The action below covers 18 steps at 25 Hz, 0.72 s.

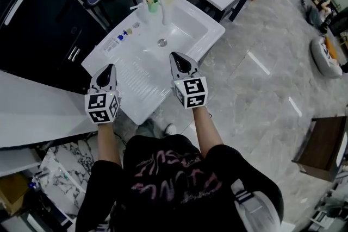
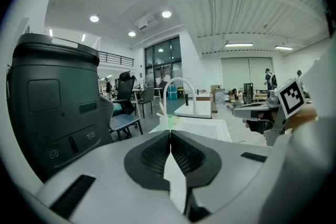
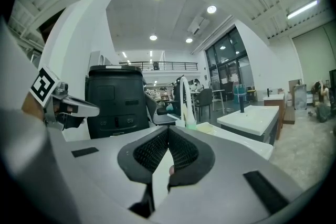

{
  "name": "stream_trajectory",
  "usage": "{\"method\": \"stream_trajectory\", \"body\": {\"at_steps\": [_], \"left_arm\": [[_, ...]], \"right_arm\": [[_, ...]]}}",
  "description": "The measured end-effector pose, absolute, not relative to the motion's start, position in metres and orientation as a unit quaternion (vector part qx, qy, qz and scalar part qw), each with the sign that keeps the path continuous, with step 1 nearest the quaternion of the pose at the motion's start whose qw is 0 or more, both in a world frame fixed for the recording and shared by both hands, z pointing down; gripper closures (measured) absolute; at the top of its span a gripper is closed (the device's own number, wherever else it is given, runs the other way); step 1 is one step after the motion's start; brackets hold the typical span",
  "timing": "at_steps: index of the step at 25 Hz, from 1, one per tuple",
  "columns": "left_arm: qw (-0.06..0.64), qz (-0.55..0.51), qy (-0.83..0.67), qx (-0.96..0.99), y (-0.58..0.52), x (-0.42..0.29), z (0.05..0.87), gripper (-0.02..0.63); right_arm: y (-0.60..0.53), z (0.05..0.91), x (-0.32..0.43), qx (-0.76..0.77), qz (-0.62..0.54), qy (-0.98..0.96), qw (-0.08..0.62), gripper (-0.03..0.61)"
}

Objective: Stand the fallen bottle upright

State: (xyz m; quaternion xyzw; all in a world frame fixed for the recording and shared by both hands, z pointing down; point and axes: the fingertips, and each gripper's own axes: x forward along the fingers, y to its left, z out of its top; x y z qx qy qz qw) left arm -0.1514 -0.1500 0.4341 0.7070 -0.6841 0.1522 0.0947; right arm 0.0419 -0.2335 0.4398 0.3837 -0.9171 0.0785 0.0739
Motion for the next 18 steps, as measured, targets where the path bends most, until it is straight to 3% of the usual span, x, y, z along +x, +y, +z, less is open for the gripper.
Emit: {"method": "stream_trajectory", "body": {"at_steps": [18], "left_arm": [[0.143,0.145,-0.655,0.728,-0.219,-0.209,0.486,0.597]], "right_arm": [[-0.288,0.488,-0.016,0.402,0.092,-0.901,0.131,0.565]]}}
